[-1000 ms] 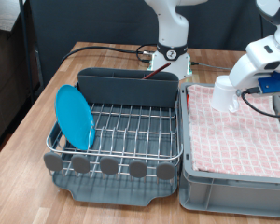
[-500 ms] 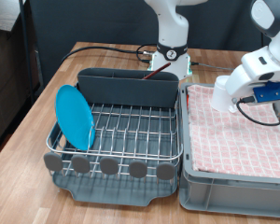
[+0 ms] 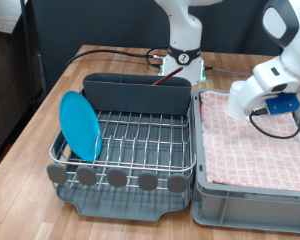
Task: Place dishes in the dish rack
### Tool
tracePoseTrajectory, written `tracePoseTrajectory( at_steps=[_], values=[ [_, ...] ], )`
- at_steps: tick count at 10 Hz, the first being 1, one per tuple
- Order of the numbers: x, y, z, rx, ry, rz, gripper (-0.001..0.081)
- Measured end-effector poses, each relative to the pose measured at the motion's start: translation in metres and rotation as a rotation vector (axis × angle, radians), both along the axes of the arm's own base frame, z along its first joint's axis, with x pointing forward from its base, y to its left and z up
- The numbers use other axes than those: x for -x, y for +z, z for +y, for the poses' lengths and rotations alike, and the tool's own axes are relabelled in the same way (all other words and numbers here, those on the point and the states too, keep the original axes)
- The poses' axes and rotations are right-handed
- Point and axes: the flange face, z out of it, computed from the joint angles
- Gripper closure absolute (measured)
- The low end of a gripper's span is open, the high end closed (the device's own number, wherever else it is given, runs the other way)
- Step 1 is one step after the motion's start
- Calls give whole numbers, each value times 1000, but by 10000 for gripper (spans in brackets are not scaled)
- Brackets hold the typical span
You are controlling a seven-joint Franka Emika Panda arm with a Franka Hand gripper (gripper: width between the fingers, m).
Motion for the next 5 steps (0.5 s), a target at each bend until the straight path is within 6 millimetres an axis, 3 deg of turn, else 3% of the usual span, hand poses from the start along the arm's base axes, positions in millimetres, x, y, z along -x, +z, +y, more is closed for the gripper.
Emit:
tracePoseTrajectory(
  at_steps=[3,4,5],
  values=[
    [7,-8,-3,-7,1,-9,3],
    [9,-10,-3,-9,2,-11,85],
    [10,-11,-4,-9,0,-12,267]
  ],
)
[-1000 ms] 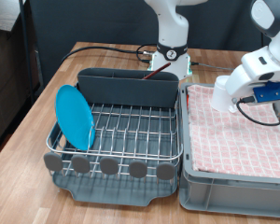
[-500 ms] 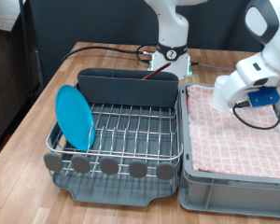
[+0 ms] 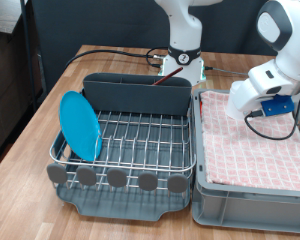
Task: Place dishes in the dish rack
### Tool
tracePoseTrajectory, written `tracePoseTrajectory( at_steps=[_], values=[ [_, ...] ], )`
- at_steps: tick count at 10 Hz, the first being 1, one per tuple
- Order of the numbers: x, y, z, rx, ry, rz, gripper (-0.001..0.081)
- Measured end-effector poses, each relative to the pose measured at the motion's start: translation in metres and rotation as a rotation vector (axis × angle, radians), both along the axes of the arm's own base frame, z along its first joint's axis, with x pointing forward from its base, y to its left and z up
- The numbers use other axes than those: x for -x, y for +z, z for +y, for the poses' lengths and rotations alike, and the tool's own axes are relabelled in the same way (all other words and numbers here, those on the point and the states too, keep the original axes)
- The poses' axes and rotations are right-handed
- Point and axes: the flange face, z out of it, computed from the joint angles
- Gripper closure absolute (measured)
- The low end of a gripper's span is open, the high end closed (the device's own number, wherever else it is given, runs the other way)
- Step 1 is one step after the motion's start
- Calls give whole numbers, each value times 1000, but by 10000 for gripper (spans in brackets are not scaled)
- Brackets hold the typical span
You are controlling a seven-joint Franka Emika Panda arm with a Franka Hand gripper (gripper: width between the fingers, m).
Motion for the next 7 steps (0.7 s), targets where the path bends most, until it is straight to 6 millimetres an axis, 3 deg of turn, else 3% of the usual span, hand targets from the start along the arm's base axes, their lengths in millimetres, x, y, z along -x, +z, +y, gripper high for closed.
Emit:
tracePoseTrajectory(
  at_steps=[1,2,3,4,5,6,7],
  values=[
    [0,-1,0,0,-2,-2,267],
    [0,-1,0,0,-5,-3,443],
    [0,0,-1,0,-7,-4,443],
    [0,0,-2,0,-9,-5,608],
    [-1,1,-3,1,-12,-6,608],
    [-2,2,-4,3,-14,-4,735],
    [-3,6,-5,8,-17,-1,735]
  ],
)
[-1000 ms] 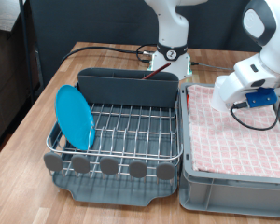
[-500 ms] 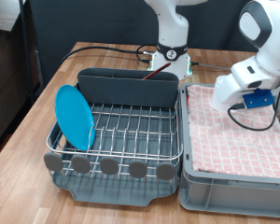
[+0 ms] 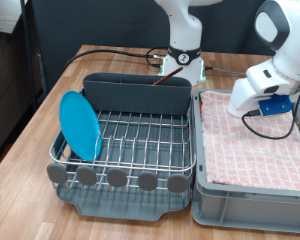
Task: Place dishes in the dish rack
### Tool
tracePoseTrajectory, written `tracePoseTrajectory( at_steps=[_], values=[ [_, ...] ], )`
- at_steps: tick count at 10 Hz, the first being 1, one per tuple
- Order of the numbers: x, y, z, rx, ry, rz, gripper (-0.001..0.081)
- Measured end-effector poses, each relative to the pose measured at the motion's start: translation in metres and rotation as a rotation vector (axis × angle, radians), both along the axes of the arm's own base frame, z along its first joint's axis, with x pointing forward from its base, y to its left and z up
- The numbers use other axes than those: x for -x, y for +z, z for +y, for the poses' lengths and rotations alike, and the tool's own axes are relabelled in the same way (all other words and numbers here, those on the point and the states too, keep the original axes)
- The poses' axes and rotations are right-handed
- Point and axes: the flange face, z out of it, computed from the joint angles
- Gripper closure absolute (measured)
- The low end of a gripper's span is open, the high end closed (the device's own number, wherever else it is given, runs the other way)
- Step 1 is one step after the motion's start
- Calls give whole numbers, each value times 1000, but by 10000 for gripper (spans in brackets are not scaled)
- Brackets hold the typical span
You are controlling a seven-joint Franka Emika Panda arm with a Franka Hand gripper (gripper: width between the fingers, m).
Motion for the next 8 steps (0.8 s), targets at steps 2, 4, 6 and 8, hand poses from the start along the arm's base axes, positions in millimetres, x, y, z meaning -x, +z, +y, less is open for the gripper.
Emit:
tracePoseTrajectory(
  at_steps=[2,4,6,8],
  values=[
    [-3,12,-2,9,-7,4,735],
    [-8,28,-4,9,-16,-8,734],
    [-16,49,-7,-4,-28,-66,734],
    [-21,79,-11,2,-48,-151,734]
  ],
)
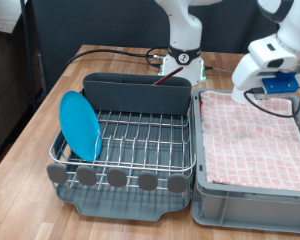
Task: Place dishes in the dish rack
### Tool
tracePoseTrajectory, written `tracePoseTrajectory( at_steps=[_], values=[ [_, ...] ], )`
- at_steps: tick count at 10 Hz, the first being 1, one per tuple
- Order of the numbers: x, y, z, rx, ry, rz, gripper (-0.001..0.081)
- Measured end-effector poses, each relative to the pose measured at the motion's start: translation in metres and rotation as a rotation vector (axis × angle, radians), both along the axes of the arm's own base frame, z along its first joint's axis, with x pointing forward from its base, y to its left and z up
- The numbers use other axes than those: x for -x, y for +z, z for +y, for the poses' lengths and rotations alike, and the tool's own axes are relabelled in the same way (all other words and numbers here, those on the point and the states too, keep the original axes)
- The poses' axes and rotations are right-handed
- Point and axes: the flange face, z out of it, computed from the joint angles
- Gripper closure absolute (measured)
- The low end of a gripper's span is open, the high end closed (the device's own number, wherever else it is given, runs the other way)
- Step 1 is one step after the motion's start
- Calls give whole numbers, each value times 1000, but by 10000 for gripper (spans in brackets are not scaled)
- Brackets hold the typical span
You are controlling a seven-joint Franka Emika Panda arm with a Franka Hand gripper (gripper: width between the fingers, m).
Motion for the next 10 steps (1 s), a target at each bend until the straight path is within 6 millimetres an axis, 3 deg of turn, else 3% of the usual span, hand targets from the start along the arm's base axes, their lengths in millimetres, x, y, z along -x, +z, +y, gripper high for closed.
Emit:
tracePoseTrajectory(
  at_steps=[2,5,10],
  values=[
    [-1,26,-6,56,-49,-98,734],
    [-8,24,-13,41,-53,-113,734],
    [-60,40,-88,43,-193,-302,734]
  ],
)
